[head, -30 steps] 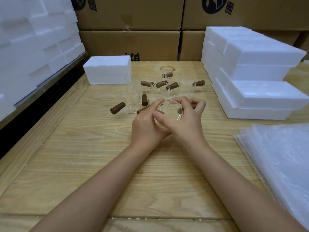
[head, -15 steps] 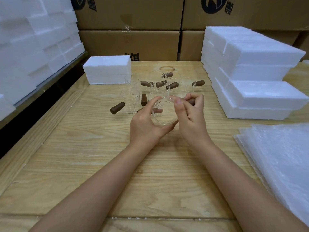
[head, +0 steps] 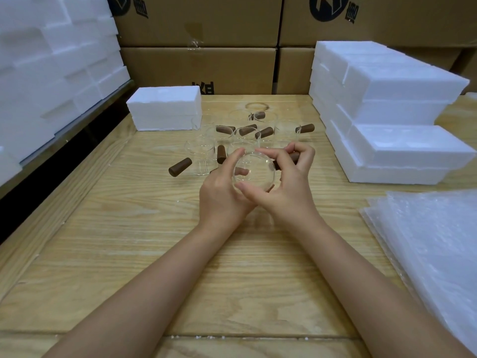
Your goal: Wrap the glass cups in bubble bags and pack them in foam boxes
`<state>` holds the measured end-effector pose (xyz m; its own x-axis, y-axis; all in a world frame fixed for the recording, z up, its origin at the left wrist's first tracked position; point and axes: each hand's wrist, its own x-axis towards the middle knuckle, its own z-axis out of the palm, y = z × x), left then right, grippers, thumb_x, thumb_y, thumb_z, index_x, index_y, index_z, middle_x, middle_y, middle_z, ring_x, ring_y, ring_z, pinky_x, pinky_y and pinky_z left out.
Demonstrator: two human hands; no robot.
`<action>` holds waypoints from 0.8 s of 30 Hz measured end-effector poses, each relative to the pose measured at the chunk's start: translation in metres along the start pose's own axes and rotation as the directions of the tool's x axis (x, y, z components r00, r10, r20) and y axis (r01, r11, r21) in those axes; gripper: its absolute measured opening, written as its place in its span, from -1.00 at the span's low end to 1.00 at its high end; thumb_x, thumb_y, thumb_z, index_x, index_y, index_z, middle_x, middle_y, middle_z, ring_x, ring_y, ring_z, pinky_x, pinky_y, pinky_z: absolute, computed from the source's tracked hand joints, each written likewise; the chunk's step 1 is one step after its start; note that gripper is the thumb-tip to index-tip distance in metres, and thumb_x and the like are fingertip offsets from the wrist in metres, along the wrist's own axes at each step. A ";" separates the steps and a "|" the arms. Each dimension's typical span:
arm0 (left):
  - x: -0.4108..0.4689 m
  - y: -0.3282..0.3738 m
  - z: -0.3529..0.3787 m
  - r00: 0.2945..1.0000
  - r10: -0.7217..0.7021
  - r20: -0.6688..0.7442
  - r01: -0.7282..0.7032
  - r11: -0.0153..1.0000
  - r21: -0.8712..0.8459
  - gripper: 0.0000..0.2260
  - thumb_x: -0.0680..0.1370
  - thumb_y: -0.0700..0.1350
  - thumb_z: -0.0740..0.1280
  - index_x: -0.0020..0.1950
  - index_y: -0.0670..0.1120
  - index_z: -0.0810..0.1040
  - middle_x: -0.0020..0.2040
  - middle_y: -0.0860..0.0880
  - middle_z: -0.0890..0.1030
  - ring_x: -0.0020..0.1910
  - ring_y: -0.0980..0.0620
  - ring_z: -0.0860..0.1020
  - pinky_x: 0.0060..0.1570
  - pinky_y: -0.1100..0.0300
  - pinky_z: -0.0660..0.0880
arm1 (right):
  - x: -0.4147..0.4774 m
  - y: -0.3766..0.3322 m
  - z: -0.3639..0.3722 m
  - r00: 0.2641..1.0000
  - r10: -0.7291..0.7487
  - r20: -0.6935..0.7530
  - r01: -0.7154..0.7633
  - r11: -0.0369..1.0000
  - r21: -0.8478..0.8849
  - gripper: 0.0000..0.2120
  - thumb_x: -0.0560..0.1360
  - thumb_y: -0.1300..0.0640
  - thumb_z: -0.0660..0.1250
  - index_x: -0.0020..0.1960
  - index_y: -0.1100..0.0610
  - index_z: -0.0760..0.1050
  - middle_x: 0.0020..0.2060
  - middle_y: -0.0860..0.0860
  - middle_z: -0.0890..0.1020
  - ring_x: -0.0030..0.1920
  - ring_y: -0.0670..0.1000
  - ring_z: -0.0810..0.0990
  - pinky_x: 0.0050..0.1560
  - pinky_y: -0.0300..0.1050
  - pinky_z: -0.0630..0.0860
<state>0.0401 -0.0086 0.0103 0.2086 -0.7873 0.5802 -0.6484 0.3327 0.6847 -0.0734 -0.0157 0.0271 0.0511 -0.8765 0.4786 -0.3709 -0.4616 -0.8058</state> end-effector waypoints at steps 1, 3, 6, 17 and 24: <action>-0.001 0.000 0.000 1.000 0.030 -0.009 -0.030 0.999 0.014 -0.37 0.31 -0.05 0.57 0.33 -0.16 0.50 -0.10 -0.06 0.68 -0.12 -0.06 0.65 -0.06 0.17 0.45 | 0.000 -0.002 0.002 1.000 0.015 -0.025 -0.015 1.000 -0.004 -0.45 0.20 0.05 0.62 0.11 -0.02 0.48 0.15 0.01 0.17 0.19 0.01 0.30 0.25 -0.37 0.30; -0.001 0.000 0.000 0.998 0.061 -0.011 -0.061 0.997 0.038 -0.41 0.32 -0.11 0.51 0.32 -0.18 0.50 -0.10 -0.07 0.68 -0.09 -0.08 0.65 -0.04 0.20 0.41 | -0.001 -0.004 0.005 0.996 0.053 -0.073 -0.053 0.999 0.002 -0.47 0.20 0.01 0.61 0.09 0.02 0.49 0.14 0.01 0.17 0.19 0.01 0.31 0.32 -0.21 0.32; -0.002 0.000 0.001 0.997 0.072 0.009 -0.073 0.997 0.035 -0.37 0.29 -0.18 0.55 0.34 -0.16 0.49 0.01 -0.07 0.68 0.00 -0.08 0.64 0.05 0.17 0.42 | -0.003 -0.007 0.010 0.986 0.091 -0.138 -0.087 0.996 0.037 -0.57 0.27 -0.06 0.55 0.05 0.02 0.50 0.11 -0.01 0.20 0.15 0.00 0.33 0.27 -0.19 0.35; 0.000 -0.007 0.005 0.992 0.056 0.111 -0.047 0.996 -0.077 -0.21 0.25 0.04 0.61 0.42 -0.01 0.40 0.12 0.06 0.64 0.09 0.13 0.58 0.05 0.57 0.28 | 0.003 -0.003 -0.002 0.921 0.140 -0.364 -0.103 0.987 0.121 -0.70 0.63 0.07 0.16 -0.21 0.02 0.56 -0.14 -0.05 0.51 -0.17 -0.16 0.56 -0.10 -0.32 0.43; -0.002 -0.007 0.003 0.980 0.071 0.187 -0.021 0.965 -0.261 -0.33 0.25 0.15 0.54 0.23 0.14 0.27 0.13 0.17 0.59 0.07 0.27 0.59 0.10 0.41 0.41 | 0.004 0.008 -0.010 0.899 0.194 -0.394 -0.172 0.981 0.091 -0.65 0.61 0.06 0.18 -0.34 0.11 0.37 -0.48 0.04 0.50 -0.44 -0.05 0.45 -0.39 -0.28 0.35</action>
<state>0.0426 -0.0111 0.0034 0.0215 -0.8446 0.5349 -0.4394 0.4726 0.7639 -0.0858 -0.0219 0.0263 -0.3910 -0.8233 0.4115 -0.2886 -0.3148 -0.9042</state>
